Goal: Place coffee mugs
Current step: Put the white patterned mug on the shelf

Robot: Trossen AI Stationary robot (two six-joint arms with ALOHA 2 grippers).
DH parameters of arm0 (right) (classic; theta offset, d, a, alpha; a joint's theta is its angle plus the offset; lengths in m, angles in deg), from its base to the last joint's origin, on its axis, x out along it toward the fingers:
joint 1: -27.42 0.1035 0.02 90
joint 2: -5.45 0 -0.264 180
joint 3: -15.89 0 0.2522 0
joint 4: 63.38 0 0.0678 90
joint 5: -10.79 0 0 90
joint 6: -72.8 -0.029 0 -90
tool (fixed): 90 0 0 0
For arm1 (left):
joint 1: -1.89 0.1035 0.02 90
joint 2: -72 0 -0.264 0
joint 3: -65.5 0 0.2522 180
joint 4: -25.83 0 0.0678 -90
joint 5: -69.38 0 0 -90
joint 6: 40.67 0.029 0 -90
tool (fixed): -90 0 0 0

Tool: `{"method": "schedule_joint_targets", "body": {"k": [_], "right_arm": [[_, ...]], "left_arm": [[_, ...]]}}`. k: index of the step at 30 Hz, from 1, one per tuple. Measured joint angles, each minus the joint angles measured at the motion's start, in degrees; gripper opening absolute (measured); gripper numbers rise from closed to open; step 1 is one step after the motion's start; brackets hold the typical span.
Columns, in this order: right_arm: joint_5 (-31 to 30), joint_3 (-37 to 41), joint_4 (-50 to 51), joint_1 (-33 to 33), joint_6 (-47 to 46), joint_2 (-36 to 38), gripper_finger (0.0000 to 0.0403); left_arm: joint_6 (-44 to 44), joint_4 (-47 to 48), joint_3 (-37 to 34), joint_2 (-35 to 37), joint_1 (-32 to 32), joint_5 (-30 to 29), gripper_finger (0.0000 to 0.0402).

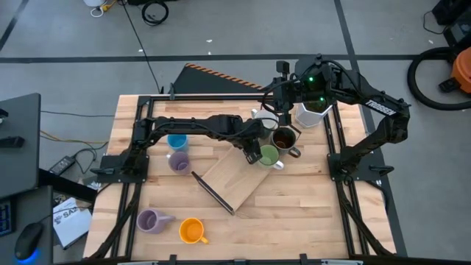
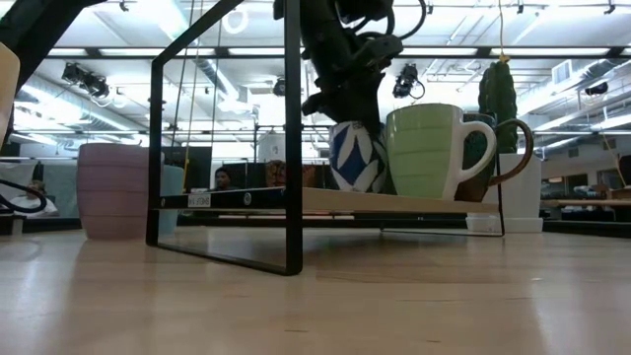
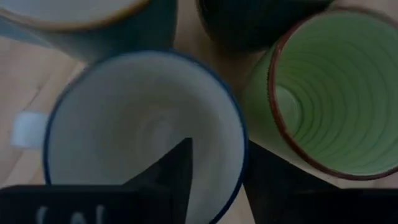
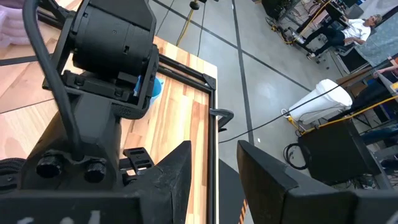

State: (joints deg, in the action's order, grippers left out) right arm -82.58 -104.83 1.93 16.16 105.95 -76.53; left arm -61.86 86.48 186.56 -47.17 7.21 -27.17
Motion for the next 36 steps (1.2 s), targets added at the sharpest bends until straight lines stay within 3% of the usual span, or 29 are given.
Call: {"method": "schedule_joint_targets", "body": {"k": [8,14,19,22,27,36], "right_arm": [[-0.01,0.00,0.00,0.00,0.00,0.00,0.0134],[0.01,0.00,1.17,0.00,-1.02,0.00,0.0134],[-0.05,0.00,3.14,0.00,-1.93,0.01,0.0134],[-1.24,0.00,3.85,0.17,-2.76,0.56,0.0134],[-1.98,-0.94,5.68,1.12,-6.27,2.93,0.0134],[-1.26,-0.94,5.97,3.96,-11.77,7.05,0.0134]], "left_arm": [[2.89,2.70,4.92,0.00,0.02,0.33,0.0137],[12.36,12.53,10.25,0.04,0.03,0.04,0.0137],[19.93,21.93,14.20,0.28,0.81,-5.44,0.0137],[22.72,22.96,14.21,0.84,2.79,-5.92,0.0137],[27.50,23.18,14.06,1.03,5.72,-0.36,0.0137],[41.05,15.16,4.38,4.73,5.86,2.51,0.0137]]}}
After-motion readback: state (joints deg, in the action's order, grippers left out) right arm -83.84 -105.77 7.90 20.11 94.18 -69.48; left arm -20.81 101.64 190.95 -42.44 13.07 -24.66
